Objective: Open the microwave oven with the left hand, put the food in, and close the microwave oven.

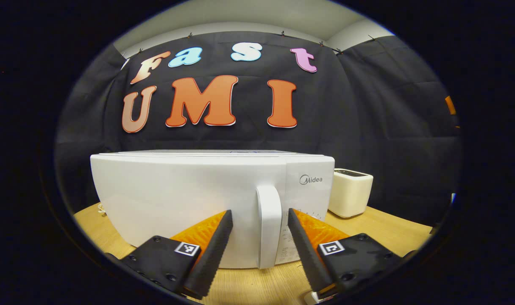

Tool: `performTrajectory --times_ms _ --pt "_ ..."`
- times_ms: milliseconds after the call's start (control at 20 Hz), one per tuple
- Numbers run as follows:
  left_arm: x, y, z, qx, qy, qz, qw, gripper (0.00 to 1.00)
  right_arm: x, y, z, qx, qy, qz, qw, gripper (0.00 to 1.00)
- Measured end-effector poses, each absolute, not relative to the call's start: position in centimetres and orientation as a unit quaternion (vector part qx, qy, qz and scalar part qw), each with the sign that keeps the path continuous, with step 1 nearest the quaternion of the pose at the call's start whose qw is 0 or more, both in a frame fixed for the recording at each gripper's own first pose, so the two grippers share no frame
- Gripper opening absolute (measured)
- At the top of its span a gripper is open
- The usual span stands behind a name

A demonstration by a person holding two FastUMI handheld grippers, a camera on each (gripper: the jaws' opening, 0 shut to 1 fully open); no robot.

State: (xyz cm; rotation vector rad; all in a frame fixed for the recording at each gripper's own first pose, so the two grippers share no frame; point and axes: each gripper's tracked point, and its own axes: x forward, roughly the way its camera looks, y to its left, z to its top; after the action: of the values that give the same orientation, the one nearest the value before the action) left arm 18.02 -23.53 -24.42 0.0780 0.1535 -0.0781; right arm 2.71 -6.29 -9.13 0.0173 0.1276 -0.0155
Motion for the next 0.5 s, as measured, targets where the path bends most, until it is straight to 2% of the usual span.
performTrajectory --times_ms 50,100,200,250,300,350,400,500 --pt "18.1 -24.3 -24.3 0.040 0.070 -0.050 0.996 0.69 2.9 -6.4 -9.3 0.005 0.064 -0.010 0.998 0.93" --pt "18.2 -25.1 -24.2 0.047 0.067 -0.064 0.995 0.63 2.8 -6.5 -9.4 0.004 0.064 -0.010 0.998 0.93" --pt "18.2 -25.0 -24.2 0.060 0.065 -0.062 0.994 0.34 2.8 -6.4 -9.7 0.008 0.068 -0.009 0.998 0.93" --pt "18.3 -24.7 -24.3 0.053 0.064 -0.063 0.995 0.33 2.7 -6.4 -10.0 0.008 0.070 -0.008 0.997 0.93" --pt "18.1 -24.9 -24.1 0.047 0.065 -0.067 0.994 0.24 2.7 -6.4 -10.2 0.007 0.072 -0.008 0.997 0.93" --pt "18.0 -24.8 -24.0 0.041 0.064 -0.069 0.995 0.27 2.6 -6.4 -10.3 0.005 0.074 -0.009 0.997 0.93" --pt "18.1 -25.0 -24.1 0.043 0.069 -0.073 0.994 0.18 2.5 -6.5 -10.4 0.004 0.075 -0.010 0.997 0.93" --pt "17.8 -25.0 -24.3 0.035 0.082 -0.082 0.993 0.18 2.1 -6.5 -10.4 0.003 0.074 -0.009 0.997 0.93"
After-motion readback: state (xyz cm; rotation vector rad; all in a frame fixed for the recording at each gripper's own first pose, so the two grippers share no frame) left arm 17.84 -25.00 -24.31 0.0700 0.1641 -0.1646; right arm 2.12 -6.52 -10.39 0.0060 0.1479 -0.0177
